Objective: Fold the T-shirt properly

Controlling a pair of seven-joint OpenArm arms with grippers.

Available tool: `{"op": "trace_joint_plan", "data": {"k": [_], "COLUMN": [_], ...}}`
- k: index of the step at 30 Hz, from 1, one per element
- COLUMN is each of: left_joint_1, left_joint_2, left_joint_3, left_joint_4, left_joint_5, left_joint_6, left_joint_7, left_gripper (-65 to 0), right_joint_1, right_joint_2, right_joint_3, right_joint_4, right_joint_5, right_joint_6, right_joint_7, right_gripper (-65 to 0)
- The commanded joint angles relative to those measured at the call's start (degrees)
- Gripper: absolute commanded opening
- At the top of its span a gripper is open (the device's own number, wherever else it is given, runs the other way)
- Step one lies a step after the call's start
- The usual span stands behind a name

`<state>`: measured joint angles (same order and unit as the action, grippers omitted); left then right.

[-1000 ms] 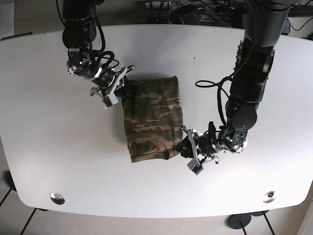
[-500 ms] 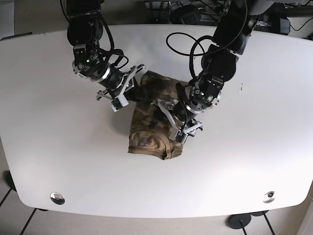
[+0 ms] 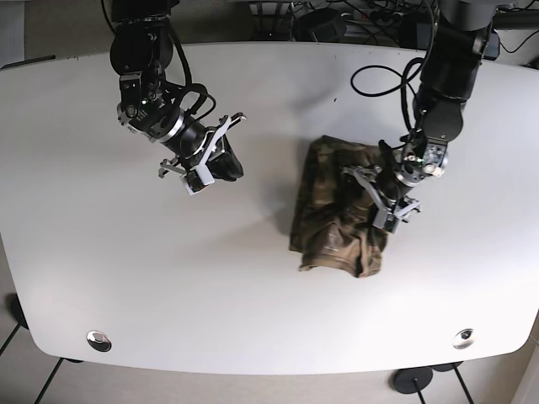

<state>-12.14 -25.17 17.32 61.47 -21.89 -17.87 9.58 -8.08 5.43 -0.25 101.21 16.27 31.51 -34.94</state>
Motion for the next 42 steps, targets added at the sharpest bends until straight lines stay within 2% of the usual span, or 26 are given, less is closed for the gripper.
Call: {"op": "trace_joint_plan", "data": {"k": [1, 3, 5, 11, 13, 16, 20, 23, 26, 29, 33, 35, 36, 37, 38, 42], "left_joint_1": [0.8, 0.8, 0.8, 0.8, 0.8, 0.8, 0.5, 0.9, 5.4, 8.3, 8.3, 7.2, 6.6, 6.6, 6.6, 7.9], "left_joint_2": [-4.6, -10.0, -13.7, -22.9, -26.7, -31.6, -34.8, -35.2, -34.7, -28.1, -20.5, -14.3, -11.5, -6.6, -2.9, 10.2], "left_joint_3": [-1.7, -2.3, -2.5, -11.7, -13.8, -14.1, -14.3, -16.9, -21.9, -26.2, -25.9, -22.7, -20.9, -19.0, -18.6, -18.6], "left_joint_4": [-0.7, -2.0, -5.1, -14.1, -17.4, -21.1, -20.9, -14.8, -3.9, 10.4, 20.8, 25.6, 27.8, 30.0, 30.6, 31.1], "left_joint_5": [2.5, 2.2, 2.2, 2.5, 2.5, 2.3, 2.1, 2.1, 2.1, 2.5, 2.7, 7.1, 10.6, 15.9, 18.7, 26.6], "left_joint_6": [1.5, 1.4, -0.5, -13.9, -17.0, -18.0, -21.3, -22.1, -22.1, -22.1, -22.1, -22.1, -22.1, -22.1, -22.1, -22.1], "left_joint_7": [5.5, 5.4, 5.1, 4.9, 2.1, -2.8, -5.3, -5.0, 0.5, 8.0, 14.5, 15.5, 15.5, 15.5, 15.5, 15.4], "left_gripper": [-22.2, -22.2, -22.2, -22.4, -22.4, -22.4, -22.4, -22.4, -22.4, -22.4, -22.4, -22.4, -22.4, -22.4, -22.4, -22.5], "right_joint_1": [0.6, 0.6, 0.6, -0.3, -1.2, -1.4, -2.5, -2.5, -2.5, -2.3, -2.3, -2.5, -2.6, -2.7, -2.7, -2.7], "right_joint_2": [0.2, 0.3, 0.3, 0.4, 0.5, 0.6, 0.7, 0.7, 0.7, 0.6, 0.2, 0.4, 0.3, 0.4, 0.4, 0.7], "right_joint_3": [0.6, 0.8, 0.8, 0.8, 0.8, 0.8, 0.8, 0.8, 0.8, 2.8, 5.4, 7.2, 8.4, 10.7, 12.3, 17.9], "right_joint_4": [1.3, 1.4, 2.0, 3.3, 3.3, 3.9, 6.6, 7.0, 7.0, 6.7, 6.5, 6.1, 5.8, 5.4, 4.3, 1.8], "right_joint_5": [0.7, 0.7, 0.7, 0.7, 0.7, 0.7, 0.7, 0.7, 0.2, 0.2, 0.2, 0.2, 0.2, 0.2, 0.2, 0.1], "right_joint_6": [0.36, 0.36, 0.36, 0.36, 0.36, 0.45, 0.45, 0.19, -0.08, -0.17, -0.17, -0.17, -0.17, -0.17, -0.17, -0.08], "right_joint_7": [1.4, 1.4, 1.4, 1.4, 1.4, 1.4, 1.4, 1.4, 1.4, 1.4, 1.4, 1.4, 1.4, 1.4, 1.4, 1.7], "right_gripper": [-59.3, -59.3, -59.3, -59.3, -59.3, -59.3, -59.3, -59.3, -59.3, -59.3, -59.3, -59.3, -59.3, -59.3, -59.3, -59.3]}}
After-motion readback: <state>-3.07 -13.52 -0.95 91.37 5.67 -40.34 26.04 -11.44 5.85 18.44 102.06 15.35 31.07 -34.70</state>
